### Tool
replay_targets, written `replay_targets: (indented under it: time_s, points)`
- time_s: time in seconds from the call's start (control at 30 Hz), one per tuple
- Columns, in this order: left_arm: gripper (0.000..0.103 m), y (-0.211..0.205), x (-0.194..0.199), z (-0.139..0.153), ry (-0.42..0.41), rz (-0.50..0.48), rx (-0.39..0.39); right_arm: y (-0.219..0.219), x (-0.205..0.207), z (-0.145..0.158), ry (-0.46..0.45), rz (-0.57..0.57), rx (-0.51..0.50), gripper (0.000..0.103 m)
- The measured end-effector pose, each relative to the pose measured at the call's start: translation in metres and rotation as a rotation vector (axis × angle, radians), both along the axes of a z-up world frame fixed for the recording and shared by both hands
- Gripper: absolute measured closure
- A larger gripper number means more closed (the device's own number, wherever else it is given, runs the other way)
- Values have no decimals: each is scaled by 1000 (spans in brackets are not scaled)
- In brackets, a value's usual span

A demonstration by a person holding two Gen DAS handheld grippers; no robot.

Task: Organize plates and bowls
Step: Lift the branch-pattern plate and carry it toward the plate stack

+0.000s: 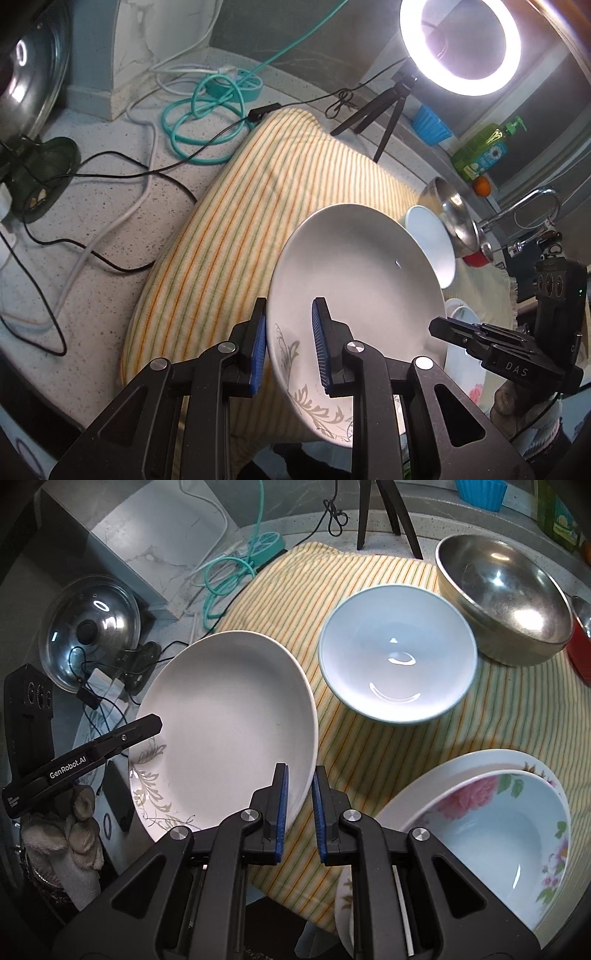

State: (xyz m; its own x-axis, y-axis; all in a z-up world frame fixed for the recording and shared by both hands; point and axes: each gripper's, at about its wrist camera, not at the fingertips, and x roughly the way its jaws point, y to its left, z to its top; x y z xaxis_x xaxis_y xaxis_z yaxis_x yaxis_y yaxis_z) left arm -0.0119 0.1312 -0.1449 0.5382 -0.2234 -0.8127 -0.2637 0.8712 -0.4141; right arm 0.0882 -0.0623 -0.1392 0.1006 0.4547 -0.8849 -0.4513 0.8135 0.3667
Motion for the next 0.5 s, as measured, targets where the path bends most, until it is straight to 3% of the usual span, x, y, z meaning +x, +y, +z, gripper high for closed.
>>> replay_targets:
  time_s: [0.5]
  points:
    - [82, -63, -6, 26, -58, -56, -25, -71, -14, 41, -40, -22, 23, 90]
